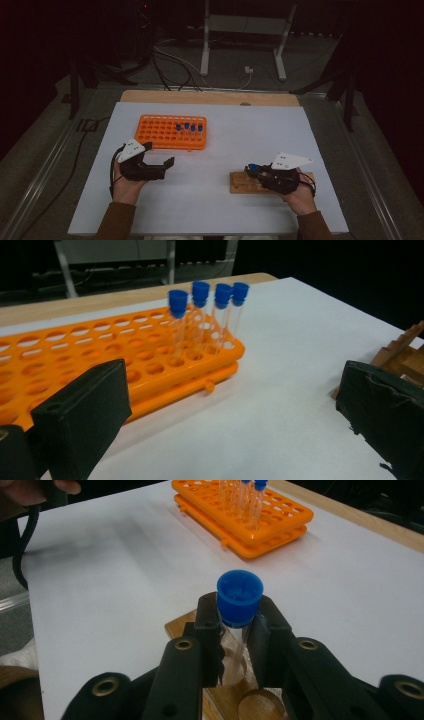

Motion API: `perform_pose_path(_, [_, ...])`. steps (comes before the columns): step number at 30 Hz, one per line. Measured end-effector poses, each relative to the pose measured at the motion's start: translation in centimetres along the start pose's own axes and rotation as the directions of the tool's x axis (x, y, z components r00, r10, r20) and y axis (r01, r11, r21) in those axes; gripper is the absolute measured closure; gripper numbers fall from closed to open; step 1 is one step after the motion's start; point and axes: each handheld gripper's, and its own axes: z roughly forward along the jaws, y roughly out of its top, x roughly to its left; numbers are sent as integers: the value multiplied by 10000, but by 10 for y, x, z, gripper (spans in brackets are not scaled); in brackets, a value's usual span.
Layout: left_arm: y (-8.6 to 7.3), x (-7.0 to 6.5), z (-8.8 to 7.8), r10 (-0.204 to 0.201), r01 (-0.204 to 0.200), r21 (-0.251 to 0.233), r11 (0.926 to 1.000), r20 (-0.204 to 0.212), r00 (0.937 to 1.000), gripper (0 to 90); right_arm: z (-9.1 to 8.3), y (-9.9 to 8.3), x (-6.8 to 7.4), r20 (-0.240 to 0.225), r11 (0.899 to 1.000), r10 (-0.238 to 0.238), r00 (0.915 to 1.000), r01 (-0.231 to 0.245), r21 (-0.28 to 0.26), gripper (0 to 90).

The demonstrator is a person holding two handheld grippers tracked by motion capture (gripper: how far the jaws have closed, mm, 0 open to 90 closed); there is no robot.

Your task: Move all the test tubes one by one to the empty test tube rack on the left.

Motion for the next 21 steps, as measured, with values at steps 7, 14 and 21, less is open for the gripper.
perform_pose_path(7, [5, -13, 9, 269, -270, 20, 9996, 307, 9992, 18, -10, 12, -1, -95, 9998, 3, 10000, -5, -195, 768])
perform_pose_path(14, [12, -31, 20, 459, -453, -83, 9989, 861, 9952, 18, -21, 28, -5, -306, 9991, -68, 9995, 54, -431, 767])
perform_pose_path(21, [25, -51, 31, 781, -760, -209, 9969, 1375, 9874, 18, -21, 47, -5, -363, 9971, -179, 9992, 152, -750, 767])
